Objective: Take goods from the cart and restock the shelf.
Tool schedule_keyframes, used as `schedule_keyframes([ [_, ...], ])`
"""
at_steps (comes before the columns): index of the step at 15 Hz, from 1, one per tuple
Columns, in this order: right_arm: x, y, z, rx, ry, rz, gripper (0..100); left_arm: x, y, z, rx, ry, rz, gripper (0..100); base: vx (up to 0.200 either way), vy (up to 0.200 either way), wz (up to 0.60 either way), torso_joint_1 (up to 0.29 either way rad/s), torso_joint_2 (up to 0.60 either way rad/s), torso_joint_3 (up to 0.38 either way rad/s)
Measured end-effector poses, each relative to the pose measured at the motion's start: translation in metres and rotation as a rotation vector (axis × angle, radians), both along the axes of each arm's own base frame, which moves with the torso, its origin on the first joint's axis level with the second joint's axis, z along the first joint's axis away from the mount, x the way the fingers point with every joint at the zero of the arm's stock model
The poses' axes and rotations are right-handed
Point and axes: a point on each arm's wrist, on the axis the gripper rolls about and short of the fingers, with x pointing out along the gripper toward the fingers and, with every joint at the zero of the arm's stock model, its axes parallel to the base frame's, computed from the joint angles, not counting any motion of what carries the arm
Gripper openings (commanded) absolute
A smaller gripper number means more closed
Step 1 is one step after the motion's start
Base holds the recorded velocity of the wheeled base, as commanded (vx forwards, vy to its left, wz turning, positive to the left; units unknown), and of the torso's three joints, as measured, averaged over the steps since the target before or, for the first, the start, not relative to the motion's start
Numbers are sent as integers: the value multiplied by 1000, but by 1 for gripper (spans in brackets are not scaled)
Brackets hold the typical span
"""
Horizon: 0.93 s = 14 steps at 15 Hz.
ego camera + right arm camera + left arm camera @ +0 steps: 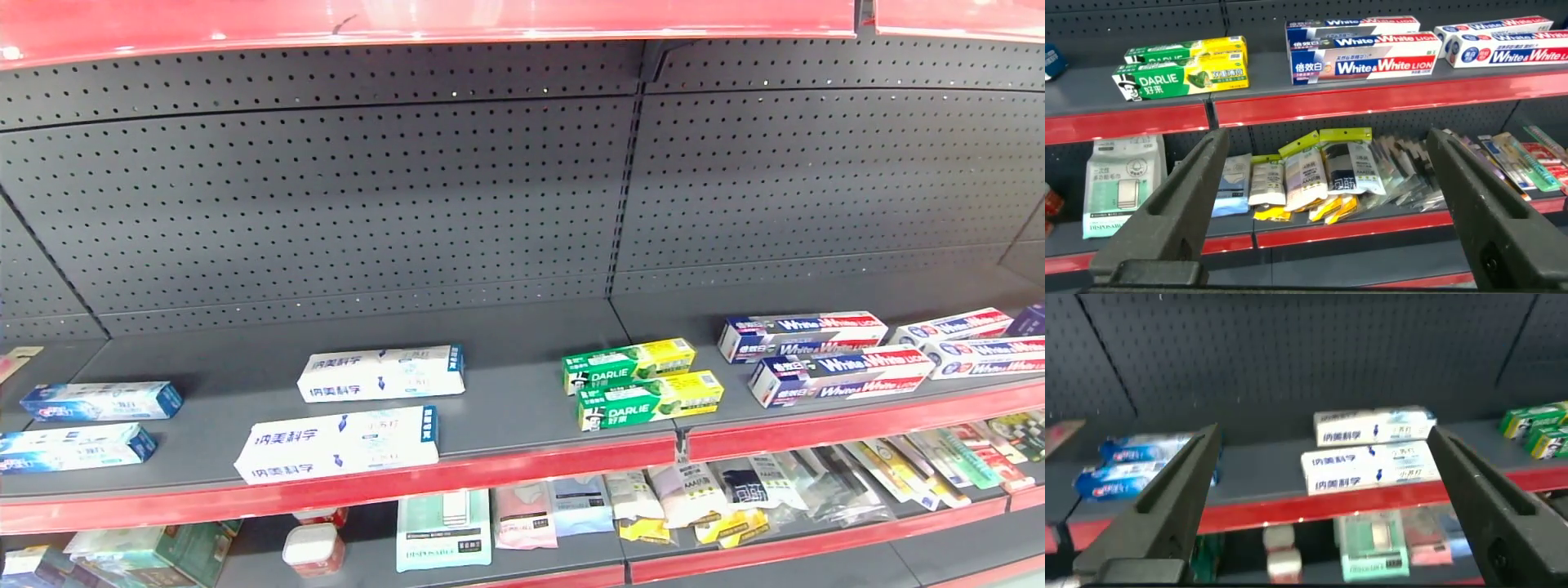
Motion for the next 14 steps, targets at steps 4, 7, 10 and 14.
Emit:
schedule_keyframes([
  [4,0,0,0,0,0,0,100,47,4,13,-33,374,176,100,0,0,0,0,0,0],
  [7,0,0,0,0,0,0,100,91,15,14,-34,592,277,100,0,0,0,0,0,0],
  [10,0,0,0,0,0,0,100,139,30,6,9,755,314,100,0,0,0,0,0,0],
  [14,0,0,0,0,0,0,100,187,45,-19,110,892,340,100,0,0,0,0,0,0],
])
